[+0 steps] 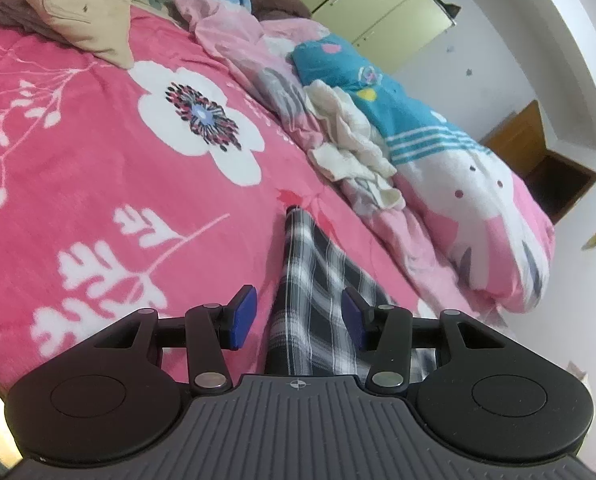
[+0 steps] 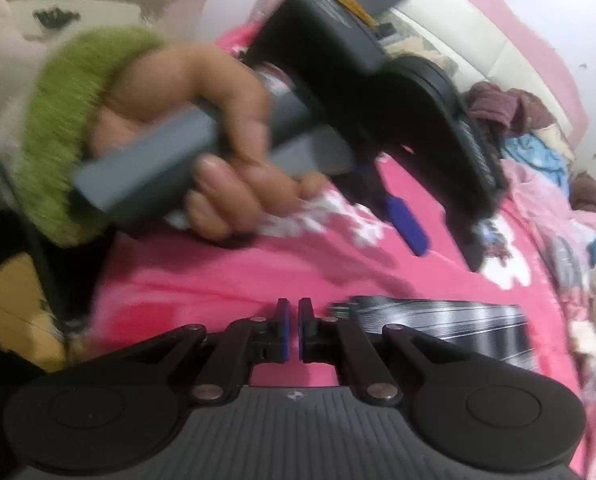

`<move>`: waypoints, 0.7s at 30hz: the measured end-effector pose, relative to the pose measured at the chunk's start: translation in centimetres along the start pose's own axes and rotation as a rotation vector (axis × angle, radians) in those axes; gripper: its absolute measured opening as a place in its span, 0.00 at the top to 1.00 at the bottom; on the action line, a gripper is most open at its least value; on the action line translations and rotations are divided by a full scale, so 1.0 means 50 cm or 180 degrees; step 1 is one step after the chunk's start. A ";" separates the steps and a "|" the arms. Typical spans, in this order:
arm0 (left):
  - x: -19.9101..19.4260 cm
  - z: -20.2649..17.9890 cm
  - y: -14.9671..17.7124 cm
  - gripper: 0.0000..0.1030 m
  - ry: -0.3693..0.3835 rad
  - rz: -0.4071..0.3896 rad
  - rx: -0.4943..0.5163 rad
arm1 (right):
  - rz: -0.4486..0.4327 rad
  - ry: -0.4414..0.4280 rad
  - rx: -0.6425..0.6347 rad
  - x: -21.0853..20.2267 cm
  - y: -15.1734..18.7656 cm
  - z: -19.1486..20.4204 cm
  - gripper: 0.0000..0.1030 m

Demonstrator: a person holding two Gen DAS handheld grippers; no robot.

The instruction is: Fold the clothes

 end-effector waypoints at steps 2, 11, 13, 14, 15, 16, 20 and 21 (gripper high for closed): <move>0.001 -0.002 0.004 0.55 -0.0003 0.0014 0.0030 | 0.0036 0.0078 0.0101 -0.017 0.013 0.002 0.97; 0.015 -0.027 0.042 0.55 0.0003 0.0153 0.0288 | 0.0276 0.0852 0.1016 -0.122 0.124 -0.107 0.85; 0.020 -0.038 0.058 0.55 -0.0003 0.0204 0.0426 | 0.0409 0.1008 0.0918 -0.119 0.136 -0.116 0.79; 0.023 -0.044 0.067 0.55 -0.0008 0.0231 0.0510 | 0.0458 0.1046 0.0882 -0.116 0.140 -0.118 0.79; 0.026 -0.050 0.075 0.55 -0.0022 0.0250 0.0606 | 0.0487 0.1056 0.0848 -0.112 0.143 -0.118 0.79; 0.030 -0.056 0.084 0.55 -0.0035 0.0269 0.0702 | 0.0499 0.1043 0.0815 -0.106 0.144 -0.117 0.79; 0.045 -0.067 0.114 0.55 -0.0105 0.0364 0.0961 | 0.0550 0.0994 0.0683 -0.082 0.149 -0.109 0.77; 0.048 -0.063 0.115 0.55 -0.0130 0.0383 0.0951 | 0.0563 0.0981 0.0650 -0.076 0.151 -0.108 0.77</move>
Point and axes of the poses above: each gripper's, at about its wrist camera, not at the fingertips, and x roughly the way its jaws point, z to its left, y to its underside, the point moved 7 cm from there along x, roughly the way its jaws point, and after that the axes turned 9 degrees about -x, right-handed, at the moved point
